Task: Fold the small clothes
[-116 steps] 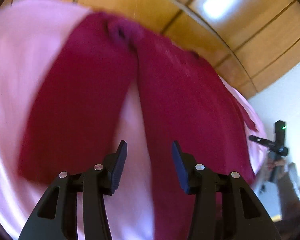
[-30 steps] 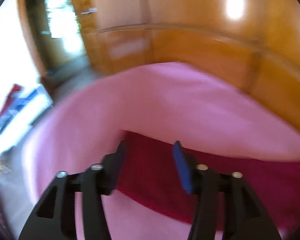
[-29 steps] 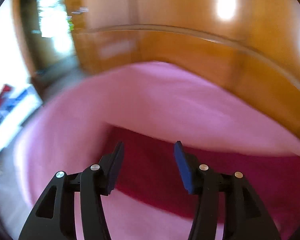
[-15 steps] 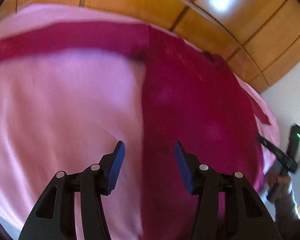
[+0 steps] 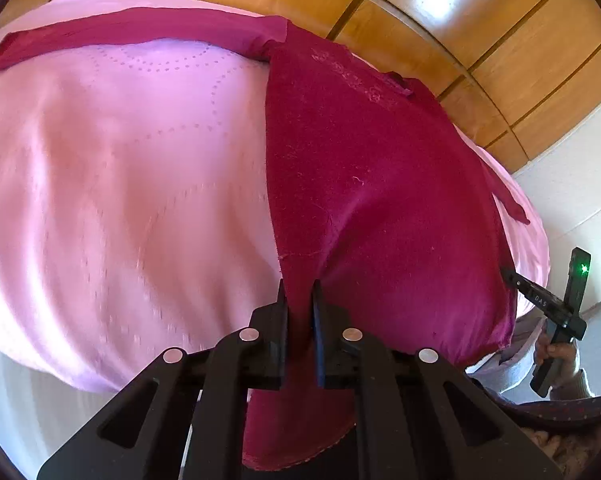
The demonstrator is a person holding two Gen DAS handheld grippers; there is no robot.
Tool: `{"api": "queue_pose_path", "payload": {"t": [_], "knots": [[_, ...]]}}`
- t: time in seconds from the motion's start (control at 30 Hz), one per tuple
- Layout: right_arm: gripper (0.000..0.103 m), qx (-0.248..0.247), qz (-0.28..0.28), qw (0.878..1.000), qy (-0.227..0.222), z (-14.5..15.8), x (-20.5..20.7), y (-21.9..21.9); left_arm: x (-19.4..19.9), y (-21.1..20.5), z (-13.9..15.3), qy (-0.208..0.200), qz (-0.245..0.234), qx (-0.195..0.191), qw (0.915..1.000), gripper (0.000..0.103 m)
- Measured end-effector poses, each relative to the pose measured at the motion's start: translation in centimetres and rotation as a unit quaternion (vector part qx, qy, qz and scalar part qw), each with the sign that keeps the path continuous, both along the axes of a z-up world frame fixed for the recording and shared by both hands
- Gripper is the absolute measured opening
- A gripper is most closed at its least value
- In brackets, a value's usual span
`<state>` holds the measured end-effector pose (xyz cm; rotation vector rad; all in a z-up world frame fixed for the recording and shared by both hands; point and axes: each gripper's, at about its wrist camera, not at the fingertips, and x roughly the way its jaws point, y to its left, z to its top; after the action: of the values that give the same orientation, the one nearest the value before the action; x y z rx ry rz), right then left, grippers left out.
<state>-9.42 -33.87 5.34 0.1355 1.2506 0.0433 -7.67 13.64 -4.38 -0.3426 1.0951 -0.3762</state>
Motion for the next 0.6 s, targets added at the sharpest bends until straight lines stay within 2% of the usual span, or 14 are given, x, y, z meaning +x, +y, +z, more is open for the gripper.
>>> {"api": "queue_pose_path", "payload": {"t": [0.2, 0.27, 0.33, 0.4, 0.5, 0.6], "knots": [[0.010, -0.014, 0.022, 1.000, 0.014, -0.1, -0.6, -0.3, 0.2, -0.2, -0.1, 0.019, -0.013, 0.051, 0.9984, 0.012], [0.013, -0.005, 0.022, 1.000, 0.020, -0.1, -0.3, -0.6, 0.3, 0.3, 0.9, 0.009, -0.001, 0.065, 0.9978, 0.021], [0.019, 0.017, 0.012, 0.999, 0.028, -0.2, -0.1, -1.3, 0.7, 0.4, 2.4, -0.028, 0.015, 0.071, 0.9969, 0.033], [0.044, 0.047, -0.016, 0.998, 0.029, -0.3, 0.5, -2.6, 1.7, -0.2, 3.4, -0.054, 0.018, 0.064, 0.9963, 0.043], [0.047, 0.079, -0.070, 0.994, 0.006, 0.3, 1.3, -5.3, 3.6, -2.1, 4.0, -0.074, 0.010, 0.067, 0.9950, 0.043], [0.052, 0.114, -0.154, 0.981, -0.018, 0.0, 2.9, -9.9, 5.6, -4.9, 4.0, -0.092, -0.006, 0.073, 0.9930, 0.043]]}}
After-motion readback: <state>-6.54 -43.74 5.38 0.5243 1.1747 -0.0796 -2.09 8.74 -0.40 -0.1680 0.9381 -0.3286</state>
